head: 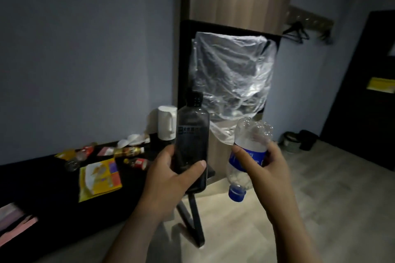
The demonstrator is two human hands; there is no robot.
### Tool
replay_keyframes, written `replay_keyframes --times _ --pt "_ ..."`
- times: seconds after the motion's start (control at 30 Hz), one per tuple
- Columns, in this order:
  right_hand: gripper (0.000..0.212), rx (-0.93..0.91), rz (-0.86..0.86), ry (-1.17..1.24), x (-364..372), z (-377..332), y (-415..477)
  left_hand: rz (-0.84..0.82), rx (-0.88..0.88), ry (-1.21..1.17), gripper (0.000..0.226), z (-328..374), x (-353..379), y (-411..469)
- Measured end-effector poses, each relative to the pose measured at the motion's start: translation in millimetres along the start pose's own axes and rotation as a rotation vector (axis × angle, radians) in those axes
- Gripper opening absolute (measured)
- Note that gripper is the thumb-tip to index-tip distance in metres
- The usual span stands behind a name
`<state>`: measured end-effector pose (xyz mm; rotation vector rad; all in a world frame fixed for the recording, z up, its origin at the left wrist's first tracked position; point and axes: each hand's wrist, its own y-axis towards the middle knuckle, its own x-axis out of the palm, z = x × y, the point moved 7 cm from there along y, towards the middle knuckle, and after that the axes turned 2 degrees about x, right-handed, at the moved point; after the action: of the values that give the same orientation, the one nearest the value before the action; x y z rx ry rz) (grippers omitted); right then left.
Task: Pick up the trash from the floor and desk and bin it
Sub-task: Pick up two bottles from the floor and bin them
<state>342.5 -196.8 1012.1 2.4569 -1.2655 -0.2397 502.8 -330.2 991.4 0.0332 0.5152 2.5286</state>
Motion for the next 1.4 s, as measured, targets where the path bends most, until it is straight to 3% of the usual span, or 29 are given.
replay_keyframes --times 0.3,0.5,0.9,1.13,1.4 --pt "0.040 -0.035 0.269 -0.143 -88.8 1.7 37.8 -0.212 0.049 -0.119 0.029 -11.5 98.9 64.0" --pt "0.043 -0.064 0.391 -0.237 -91.5 11.9 71.9 -0.352 0.101 -0.160 0.041 -24.1 130.7 126.9" --pt "0.040 0.032 0.538 -0.305 -106.8 64.8 143.4 -0.506 0.062 -0.224 0.036 -78.6 197.8 224.6" --pt "0.052 0.074 0.628 -0.331 -184.9 108.9 200.0 -0.566 -0.020 -0.224 0.047 -108.8 302.6 267.0" --pt "0.062 0.083 0.621 -0.332 -291.6 146.6 288.9 -0.516 -0.020 -0.170 0.044 -114.7 428.0 317.7"
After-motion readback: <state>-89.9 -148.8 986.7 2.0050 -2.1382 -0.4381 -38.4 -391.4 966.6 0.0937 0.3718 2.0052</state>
